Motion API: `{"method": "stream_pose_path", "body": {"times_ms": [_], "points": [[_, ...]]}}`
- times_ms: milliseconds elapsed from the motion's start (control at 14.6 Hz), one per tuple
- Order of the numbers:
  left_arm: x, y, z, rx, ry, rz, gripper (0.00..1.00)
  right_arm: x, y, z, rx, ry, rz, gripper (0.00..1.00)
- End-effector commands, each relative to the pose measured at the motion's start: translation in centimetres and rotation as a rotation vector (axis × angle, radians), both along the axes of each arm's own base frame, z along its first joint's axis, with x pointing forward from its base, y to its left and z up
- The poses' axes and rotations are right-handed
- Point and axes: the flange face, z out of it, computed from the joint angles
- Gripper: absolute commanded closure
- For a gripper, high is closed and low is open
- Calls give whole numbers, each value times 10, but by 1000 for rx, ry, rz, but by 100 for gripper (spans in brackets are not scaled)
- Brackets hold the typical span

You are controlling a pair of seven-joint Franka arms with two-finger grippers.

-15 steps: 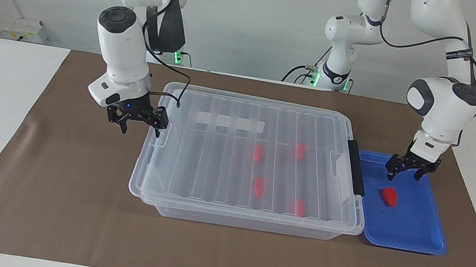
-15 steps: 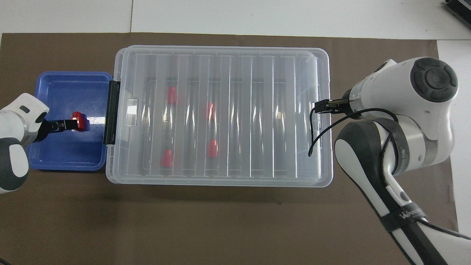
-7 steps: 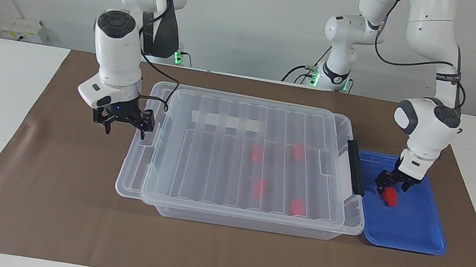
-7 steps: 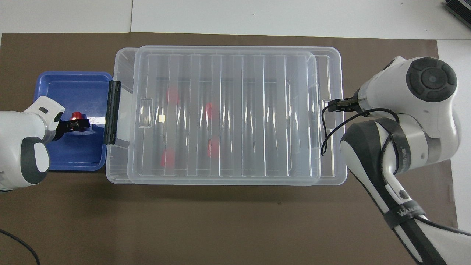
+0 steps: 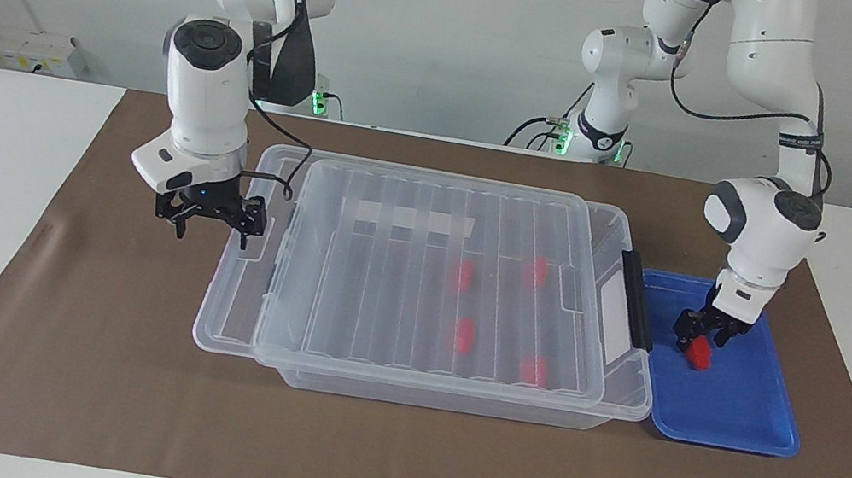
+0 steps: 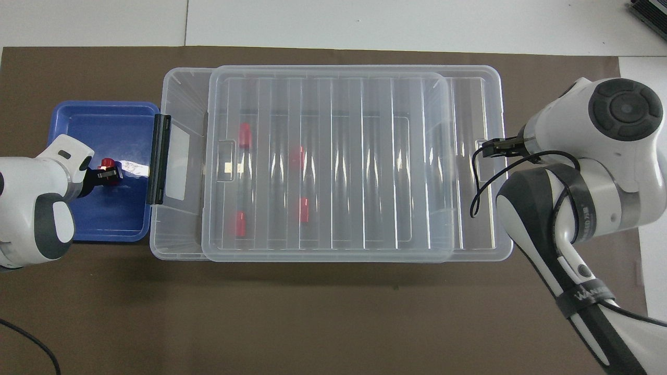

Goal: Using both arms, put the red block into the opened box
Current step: 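Lift the block with the left gripper while the right gripper slides the lid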

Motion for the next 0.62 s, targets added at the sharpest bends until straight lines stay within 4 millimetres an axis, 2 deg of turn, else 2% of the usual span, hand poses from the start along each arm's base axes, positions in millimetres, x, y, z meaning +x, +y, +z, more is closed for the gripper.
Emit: {"method": "stream_pose_path", "body": {"times_ms": [0, 137, 274, 342, 548], "points": [[1, 2, -4, 6, -1, 14, 100, -1, -10, 0, -35, 23, 15, 0], [3, 0, -3, 6, 2, 13, 100, 0, -19, 1, -54, 30, 8, 0], [12, -1, 9, 3, 29, 9, 100, -1, -24, 2, -60, 33, 9, 0], [20, -4, 23, 0, 48, 5, 100, -1, -28, 2, -63, 41, 9, 0], [46, -19, 83, -5, 118, -18, 100, 0, -43, 2, -72, 44, -5, 0]]}}
